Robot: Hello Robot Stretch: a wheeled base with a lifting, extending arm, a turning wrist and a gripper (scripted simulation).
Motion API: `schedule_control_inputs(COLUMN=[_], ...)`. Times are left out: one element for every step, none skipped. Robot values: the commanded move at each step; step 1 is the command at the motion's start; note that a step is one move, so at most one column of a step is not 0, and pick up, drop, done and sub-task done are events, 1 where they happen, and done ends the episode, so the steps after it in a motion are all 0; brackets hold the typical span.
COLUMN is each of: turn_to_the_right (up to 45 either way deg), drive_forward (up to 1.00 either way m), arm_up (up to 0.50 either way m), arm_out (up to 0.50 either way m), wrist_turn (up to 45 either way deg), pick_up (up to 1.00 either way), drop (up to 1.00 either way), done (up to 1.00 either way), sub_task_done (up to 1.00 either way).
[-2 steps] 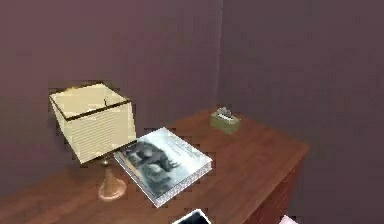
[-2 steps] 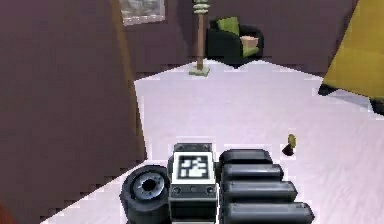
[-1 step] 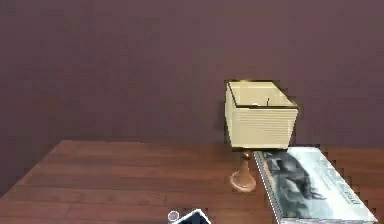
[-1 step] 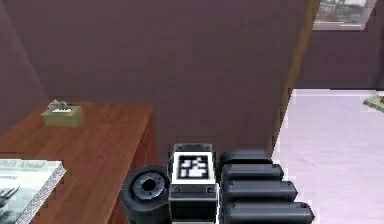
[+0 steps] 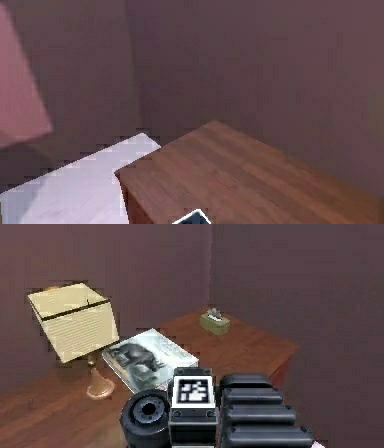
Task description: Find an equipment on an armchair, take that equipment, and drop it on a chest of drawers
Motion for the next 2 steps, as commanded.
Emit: schedule_control_inputs(turn_to_the_right=[-24.0,0.0], drive_forward=[0.00,0.00], arm_up=[0.00,0.00], arm_out=[0.00,0.18], wrist_turn=[0.0,0.0], pick_up=[0.00,0.00], drop=[0.00,0.00], done=[0.00,0.00], sub_task_done=[0.00,0.00])
